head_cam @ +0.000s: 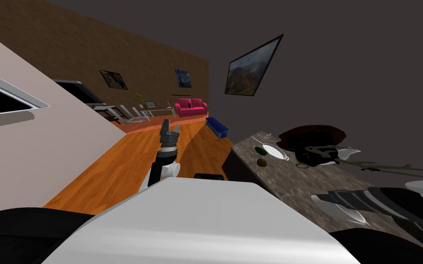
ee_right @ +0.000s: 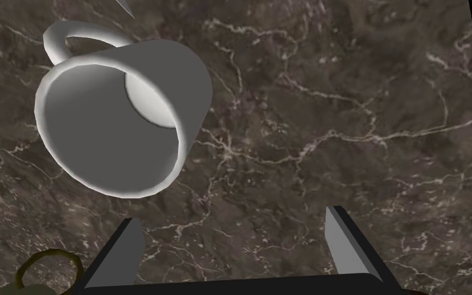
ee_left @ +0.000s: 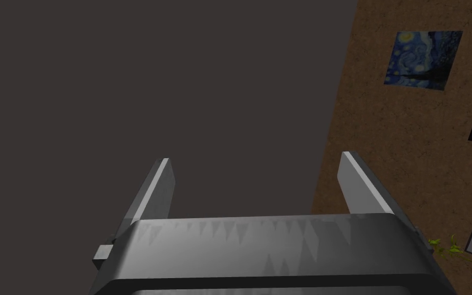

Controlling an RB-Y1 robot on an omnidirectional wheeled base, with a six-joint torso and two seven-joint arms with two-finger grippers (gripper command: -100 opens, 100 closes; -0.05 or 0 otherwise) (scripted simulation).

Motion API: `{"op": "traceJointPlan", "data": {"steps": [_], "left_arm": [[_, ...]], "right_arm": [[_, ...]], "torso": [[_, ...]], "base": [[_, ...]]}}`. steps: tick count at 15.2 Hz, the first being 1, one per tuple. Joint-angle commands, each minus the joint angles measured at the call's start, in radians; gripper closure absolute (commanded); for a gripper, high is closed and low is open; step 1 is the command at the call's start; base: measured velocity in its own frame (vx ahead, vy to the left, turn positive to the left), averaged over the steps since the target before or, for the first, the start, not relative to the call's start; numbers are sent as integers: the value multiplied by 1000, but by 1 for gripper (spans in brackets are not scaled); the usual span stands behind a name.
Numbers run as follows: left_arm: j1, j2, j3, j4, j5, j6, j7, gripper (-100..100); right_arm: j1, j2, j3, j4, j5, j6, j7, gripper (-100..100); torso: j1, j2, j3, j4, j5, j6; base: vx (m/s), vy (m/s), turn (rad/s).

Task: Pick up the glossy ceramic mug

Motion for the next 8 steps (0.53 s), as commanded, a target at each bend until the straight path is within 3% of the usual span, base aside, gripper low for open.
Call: {"op": "traceJointPlan", "data": {"steps": [1, 4, 7, 8], "left_arm": [[0, 0, 0, 0, 0, 0, 0, 0], [0, 0, 0, 0, 0, 0, 0, 0], [0, 0, 0, 0, 0, 0, 0, 0], [0, 0, 0, 0, 0, 0, 0, 0]], "right_arm": [[-2, 9, 32, -3, -11, 8, 3, -100], [-4, 35, 60, -12, -10, 8, -1, -100], [-9, 43, 53, -6, 7, 5, -10, -100], [-7, 70, 64, -3, 11, 23, -17, -100]], "torso": [[0, 0, 0, 0, 0, 0], [-1, 0, 0, 0, -1, 0], [5, -3, -2, -1, 1, 0], [7, -4, -2, -1, 1, 0]], "base": [[-61, -130, 78], [-54, -122, 110], [-7, -29, 3], [-18, -4, 144]]}}
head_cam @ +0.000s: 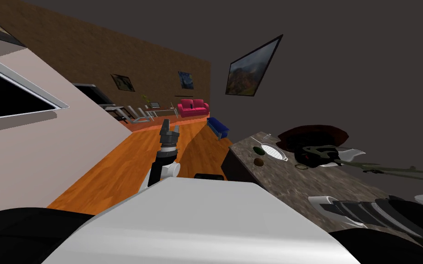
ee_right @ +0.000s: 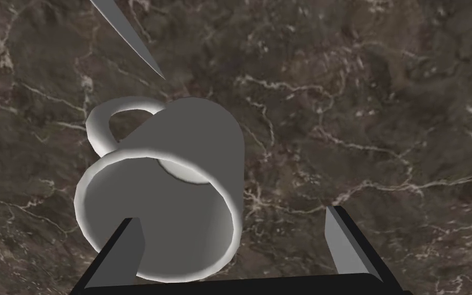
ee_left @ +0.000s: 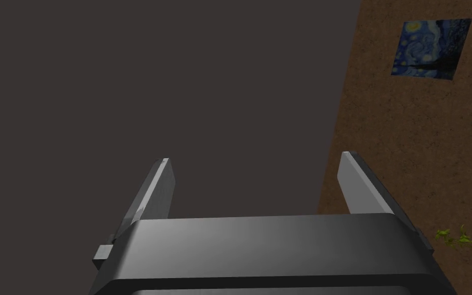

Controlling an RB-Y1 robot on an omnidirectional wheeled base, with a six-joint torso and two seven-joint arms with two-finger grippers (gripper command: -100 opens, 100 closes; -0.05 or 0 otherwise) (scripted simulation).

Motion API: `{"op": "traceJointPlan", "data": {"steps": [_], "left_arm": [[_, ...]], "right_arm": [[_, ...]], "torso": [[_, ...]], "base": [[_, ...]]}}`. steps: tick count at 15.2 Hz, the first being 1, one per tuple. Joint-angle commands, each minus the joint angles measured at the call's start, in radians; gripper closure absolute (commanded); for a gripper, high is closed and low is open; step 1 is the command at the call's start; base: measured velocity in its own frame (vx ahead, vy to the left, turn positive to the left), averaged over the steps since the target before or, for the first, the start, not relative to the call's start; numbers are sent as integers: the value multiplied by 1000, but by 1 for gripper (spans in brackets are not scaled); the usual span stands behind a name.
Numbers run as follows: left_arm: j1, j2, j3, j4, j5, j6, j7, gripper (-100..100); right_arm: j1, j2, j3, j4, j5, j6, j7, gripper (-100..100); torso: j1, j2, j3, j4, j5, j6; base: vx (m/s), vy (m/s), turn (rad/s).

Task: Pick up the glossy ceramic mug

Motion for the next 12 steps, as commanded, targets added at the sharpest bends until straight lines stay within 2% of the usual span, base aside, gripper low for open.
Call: {"op": "traceJointPlan", "data": {"steps": [1, 2, 3, 4, 8, 11, 12], "left_arm": [[0, 0, 0, 0, 0, 0, 0, 0], [0, 0, 0, 0, 0, 0, 0, 0], [0, 0, 0, 0, 0, 0, 0, 0], [0, 0, 0, 0, 0, 0, 0, 0], [0, 0, 0, 0, 0, 0, 0, 0], [0, 0, 0, 0, 0, 0, 0, 0], [0, 0, 0, 0, 0, 0, 0, 0]], "right_arm": [[3, 30, 12, 3, 4, 22, -11, -100], [4, 51, 19, 6, 8, 35, -18, -100], [1, 33, 10, 2, 12, 21, -15, -100], [3, 36, 12, 1, 9, 27, -14, 100], [3, 38, 11, 0, 6, 24, -20, 100], [1, -12, -2, -3, -5, -4, 3, 100], [-1, 6, 2, 0, 2, 7, -8, 100]], "torso": [[0, 0, 0, 0, 0, 0], [0, 0, 0, 0, 0, -1], [0, 1, 1, 0, 0, 0], [0, 1, 1, 0, 0, 0], [-1, -1, 0, -1, -1, -1], [-1, -1, -1, -1, 0, 1], [-1, -2, -1, -1, 0, 0]], "base": [[-39, -4, 340], [-55, -14, 325], [-37, -14, 97], [-12, -5, 1], [-1, 0, -3], [28, 8, -247], [27, 6, -108]]}}
